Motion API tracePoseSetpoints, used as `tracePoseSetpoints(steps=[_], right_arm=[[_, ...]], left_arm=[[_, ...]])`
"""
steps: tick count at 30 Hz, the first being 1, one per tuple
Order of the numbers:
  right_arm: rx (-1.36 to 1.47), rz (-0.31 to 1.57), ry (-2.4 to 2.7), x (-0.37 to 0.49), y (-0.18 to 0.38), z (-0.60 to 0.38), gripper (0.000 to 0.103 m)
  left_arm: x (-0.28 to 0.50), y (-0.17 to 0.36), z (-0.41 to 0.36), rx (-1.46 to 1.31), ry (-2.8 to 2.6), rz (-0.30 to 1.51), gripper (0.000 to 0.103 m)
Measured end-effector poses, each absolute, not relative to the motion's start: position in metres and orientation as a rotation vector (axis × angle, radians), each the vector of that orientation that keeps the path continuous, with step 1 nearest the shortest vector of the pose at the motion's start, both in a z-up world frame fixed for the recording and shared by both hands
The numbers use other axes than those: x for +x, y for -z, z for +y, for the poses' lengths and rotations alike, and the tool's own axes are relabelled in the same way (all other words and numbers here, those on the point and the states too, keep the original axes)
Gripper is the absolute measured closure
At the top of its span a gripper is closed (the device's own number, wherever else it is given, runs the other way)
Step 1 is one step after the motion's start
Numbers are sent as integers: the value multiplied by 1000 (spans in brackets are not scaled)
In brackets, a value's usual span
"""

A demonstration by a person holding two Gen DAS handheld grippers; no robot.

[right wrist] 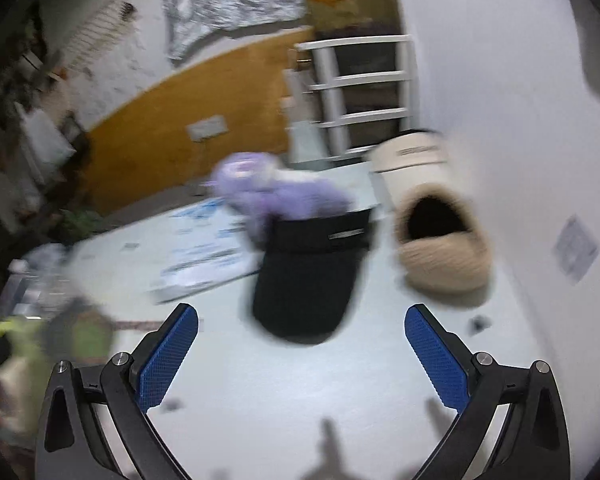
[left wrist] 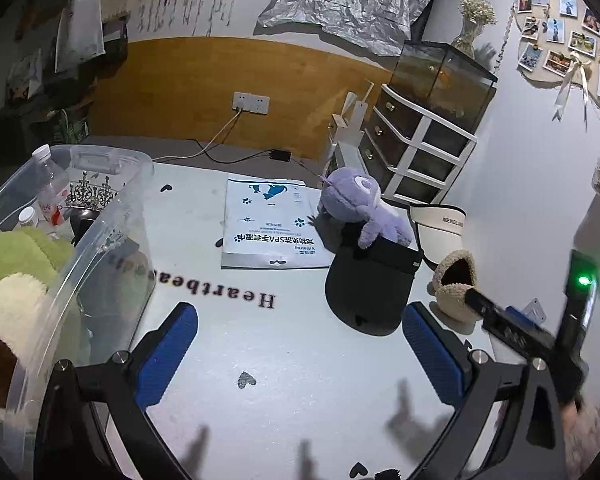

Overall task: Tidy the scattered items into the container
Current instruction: 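Withdraw both tools from the box toward the beige slipper, then grasp the beige fuzzy slipper with the right tool and lift it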

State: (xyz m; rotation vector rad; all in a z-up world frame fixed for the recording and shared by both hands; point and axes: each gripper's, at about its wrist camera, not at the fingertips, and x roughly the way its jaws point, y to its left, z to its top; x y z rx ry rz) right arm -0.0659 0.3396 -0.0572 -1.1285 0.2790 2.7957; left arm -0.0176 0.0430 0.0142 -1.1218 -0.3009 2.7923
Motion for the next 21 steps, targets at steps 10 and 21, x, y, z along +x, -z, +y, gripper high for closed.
tracePoseSetpoints(steps=[10, 21], right_arm=[[-1086, -85, -2533, -164, 87, 443, 0], [-1447, -167, -2398, -167, 163, 438, 0]], left_arm=[[-23, -5, 28, -1193, -2827, -399, 0], [-21, -4, 22, -1205, -2837, -423, 0]])
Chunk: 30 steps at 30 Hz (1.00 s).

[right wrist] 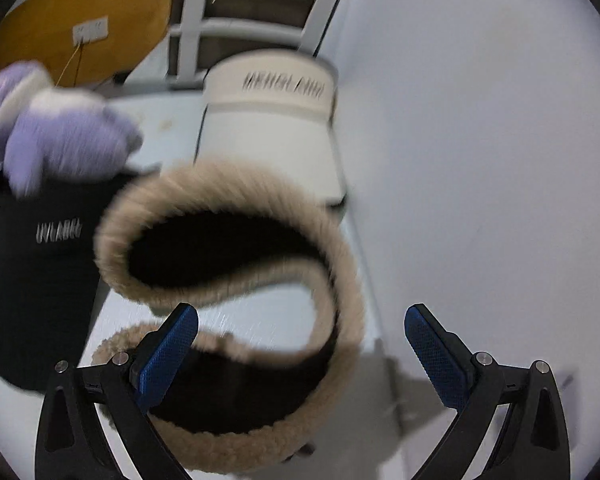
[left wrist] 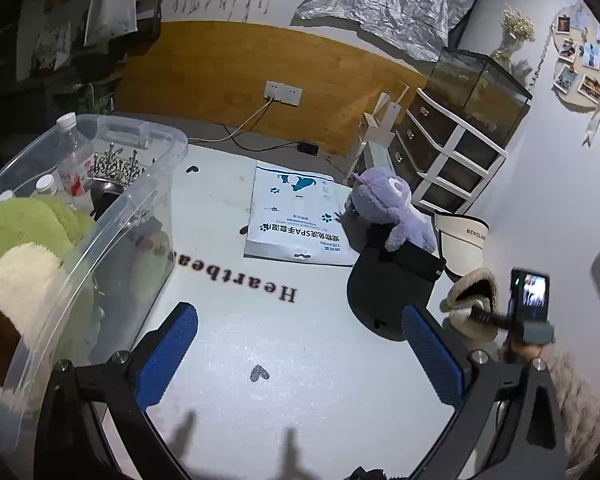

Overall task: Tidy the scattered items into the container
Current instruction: 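Grasp the beige fuzzy slipper with the right tool and lift it, then bring the left tool to the slipper held up by the right tool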

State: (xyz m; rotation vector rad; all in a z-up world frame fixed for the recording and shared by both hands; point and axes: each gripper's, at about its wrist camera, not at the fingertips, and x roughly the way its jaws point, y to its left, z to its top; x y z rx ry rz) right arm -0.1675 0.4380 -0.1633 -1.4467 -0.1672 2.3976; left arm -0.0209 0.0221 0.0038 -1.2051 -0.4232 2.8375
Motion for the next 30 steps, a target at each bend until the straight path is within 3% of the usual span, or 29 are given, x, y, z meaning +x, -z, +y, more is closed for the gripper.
tracePoseSetpoints(steps=[9, 19, 24, 26, 30], right_arm=[[-1566, -118, -2390, -97, 195, 409, 0], [-1567, -477, -2526, -30, 189, 325, 0], [-1643, -586, -2627, -2, 186, 272, 0], [-1675, -608, -2664, 6, 185, 255, 0], [-1733, -655, -2714, 18, 183, 219, 0]], left_arm=[[-10, -6, 25, -1189, -2793, -402, 0], [-1, 3, 18, -1208, -2689, -423, 1], [1, 22, 27, -1233, -2611, -246, 3], [5, 33, 32, -1232, -2585, -157, 14], [14, 60, 38, -1265, -2512, -46, 16]])
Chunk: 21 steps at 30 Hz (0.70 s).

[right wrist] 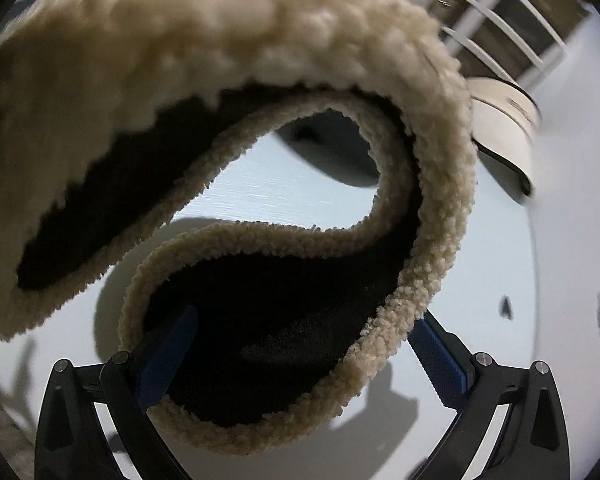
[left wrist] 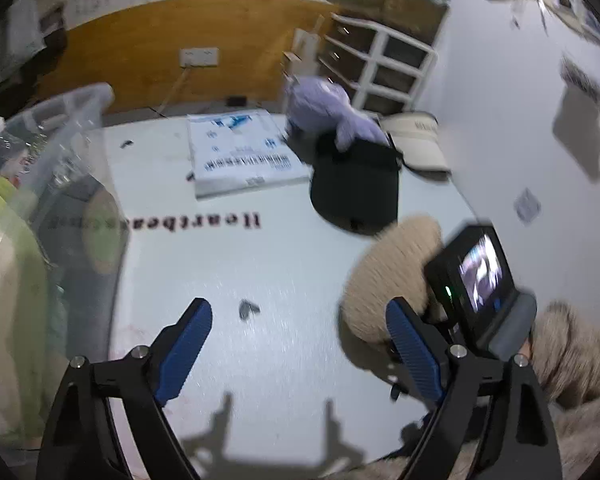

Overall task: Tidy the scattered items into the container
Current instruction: 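Bring the left tool to the slipper held up by the right tool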

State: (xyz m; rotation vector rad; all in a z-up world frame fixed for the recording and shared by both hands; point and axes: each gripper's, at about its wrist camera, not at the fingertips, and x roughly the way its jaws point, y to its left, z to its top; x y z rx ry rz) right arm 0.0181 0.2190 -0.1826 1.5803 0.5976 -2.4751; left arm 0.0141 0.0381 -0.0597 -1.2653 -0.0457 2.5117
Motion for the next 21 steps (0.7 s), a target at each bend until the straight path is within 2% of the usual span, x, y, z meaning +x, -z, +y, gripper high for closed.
tracePoseSetpoints(steps=[2, 7, 11, 15, 18, 19, 21], right_arm=[[1566, 619, 2448, 22, 181, 205, 0], [1510, 696, 2391, 34, 176, 174, 0], [1493, 722, 2363, 42, 172, 160, 0], [1492, 735, 2347, 48, 168, 153, 0], [1489, 742, 2345, 53, 165, 152, 0], [1488, 739, 2346, 55, 163, 152, 0], [1493, 729, 2349, 58, 161, 152, 0]], left_arm=[[19, 73, 40, -1282, -2468, -32, 23], [22, 99, 45, -1346, -2411, -55, 24], [21, 116, 50, -1401, -2383, -70, 39], [23, 124, 56, -1413, -2371, -71, 41], [20, 128, 63, -1415, -2361, -53, 60], [18, 131, 65, -1423, -2355, -53, 70], [15, 135, 65, -1442, -2341, -83, 72]])
